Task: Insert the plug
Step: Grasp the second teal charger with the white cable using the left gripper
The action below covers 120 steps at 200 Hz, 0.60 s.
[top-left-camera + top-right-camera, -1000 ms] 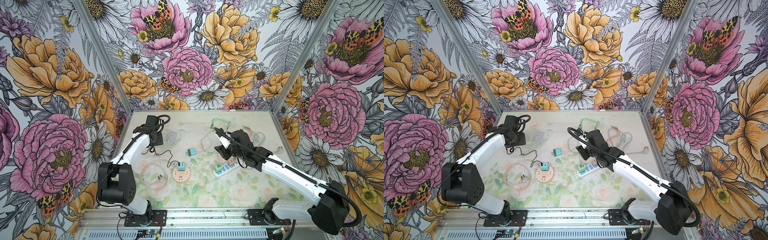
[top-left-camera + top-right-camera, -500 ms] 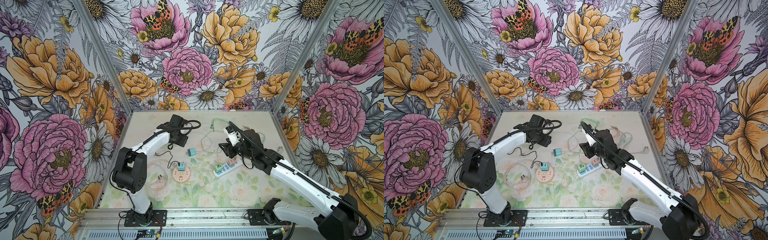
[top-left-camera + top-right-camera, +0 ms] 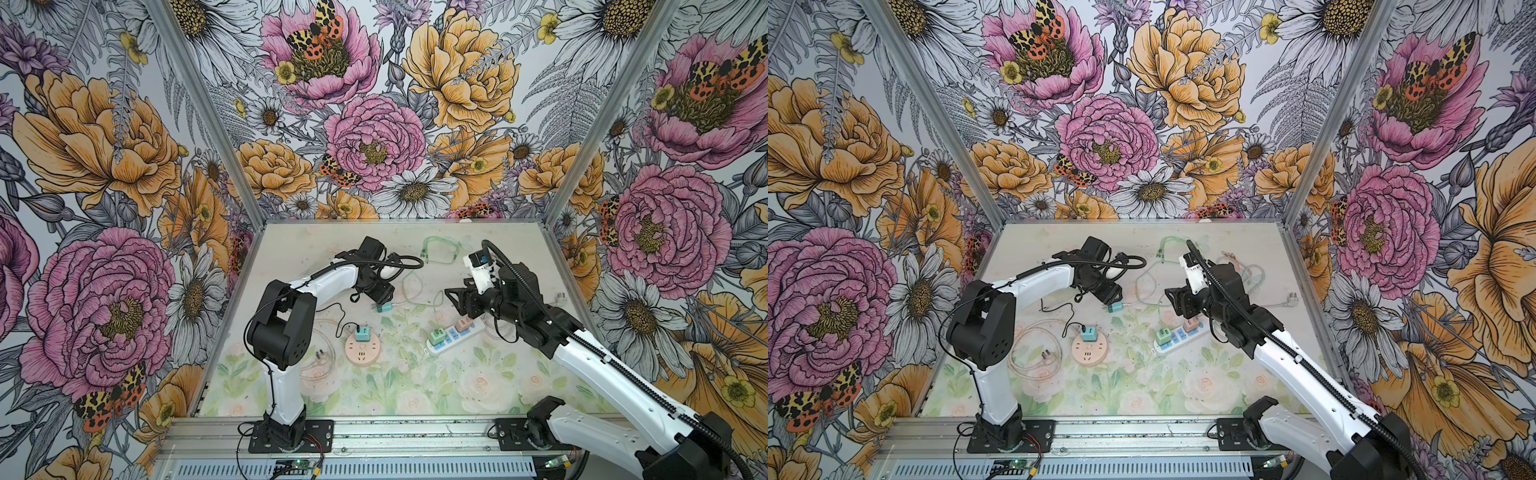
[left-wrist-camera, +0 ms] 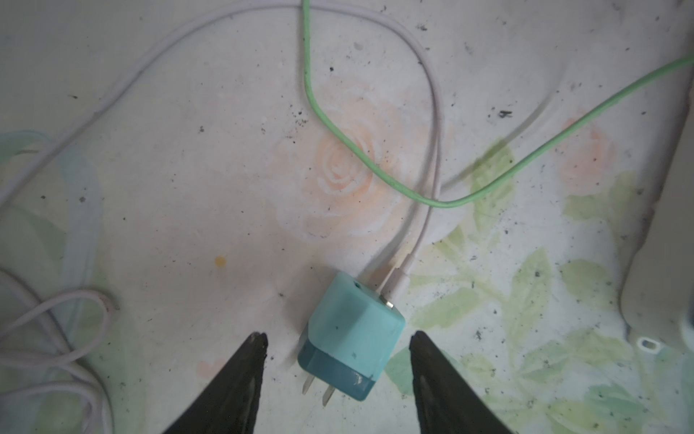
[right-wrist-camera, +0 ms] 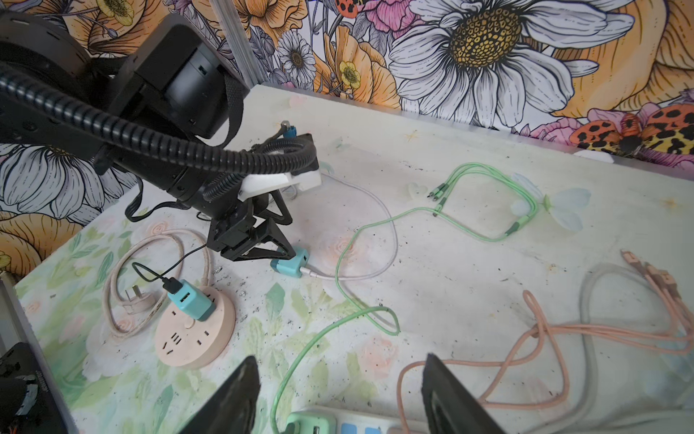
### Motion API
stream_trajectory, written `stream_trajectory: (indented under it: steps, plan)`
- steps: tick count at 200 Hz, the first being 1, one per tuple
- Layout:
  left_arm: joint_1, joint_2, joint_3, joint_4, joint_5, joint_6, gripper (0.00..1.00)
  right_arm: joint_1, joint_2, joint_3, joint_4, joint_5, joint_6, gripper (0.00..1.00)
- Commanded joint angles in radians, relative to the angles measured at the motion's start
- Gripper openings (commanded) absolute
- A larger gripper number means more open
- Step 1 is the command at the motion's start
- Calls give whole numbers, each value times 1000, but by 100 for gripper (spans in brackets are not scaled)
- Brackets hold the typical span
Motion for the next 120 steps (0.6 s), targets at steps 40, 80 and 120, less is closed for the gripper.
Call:
stream_trajectory:
  steps: [40, 80, 120]
  plan:
    - [-10, 13, -42, 28, 20, 52, 65, -19, 17, 18, 16, -53, 30, 70]
    - [-22, 43, -35, 28, -7, 52, 65, -26, 32, 26, 17, -78, 42, 70]
    - [-33, 71, -43, 28, -44, 51, 66, -31, 28, 19, 16, -79, 47, 70]
